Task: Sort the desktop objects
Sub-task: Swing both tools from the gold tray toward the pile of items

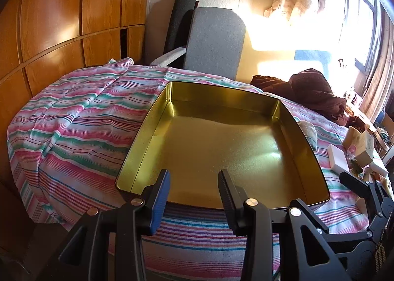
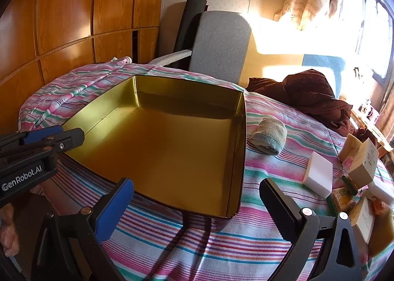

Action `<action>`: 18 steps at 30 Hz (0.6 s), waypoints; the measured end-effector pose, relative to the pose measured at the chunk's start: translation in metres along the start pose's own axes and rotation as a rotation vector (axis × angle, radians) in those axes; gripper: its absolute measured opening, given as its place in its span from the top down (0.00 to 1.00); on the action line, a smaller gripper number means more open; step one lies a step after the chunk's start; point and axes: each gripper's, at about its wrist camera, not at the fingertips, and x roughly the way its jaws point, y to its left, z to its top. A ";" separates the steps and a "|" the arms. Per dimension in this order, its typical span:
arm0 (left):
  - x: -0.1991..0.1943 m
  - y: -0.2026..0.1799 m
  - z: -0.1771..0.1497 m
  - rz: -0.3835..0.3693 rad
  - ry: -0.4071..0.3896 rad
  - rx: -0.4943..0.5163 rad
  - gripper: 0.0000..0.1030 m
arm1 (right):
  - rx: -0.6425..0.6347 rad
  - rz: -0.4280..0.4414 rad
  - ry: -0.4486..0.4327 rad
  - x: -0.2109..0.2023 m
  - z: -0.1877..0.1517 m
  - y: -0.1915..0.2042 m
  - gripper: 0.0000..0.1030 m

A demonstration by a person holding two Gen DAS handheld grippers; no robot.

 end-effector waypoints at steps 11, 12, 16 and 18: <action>0.003 -0.020 -0.002 -0.031 0.028 0.060 0.59 | 0.016 -0.003 0.004 -0.002 -0.004 -0.014 0.00; 0.003 -0.021 -0.002 -0.034 0.030 0.065 0.59 | 0.025 -0.004 0.003 -0.003 -0.005 -0.018 0.00; 0.002 -0.029 -0.005 -0.054 0.040 0.091 0.59 | 0.058 -0.009 -0.005 -0.006 -0.009 -0.033 0.00; 0.001 -0.037 -0.007 -0.067 0.039 0.116 0.59 | 0.076 -0.005 -0.008 -0.008 -0.011 -0.041 0.00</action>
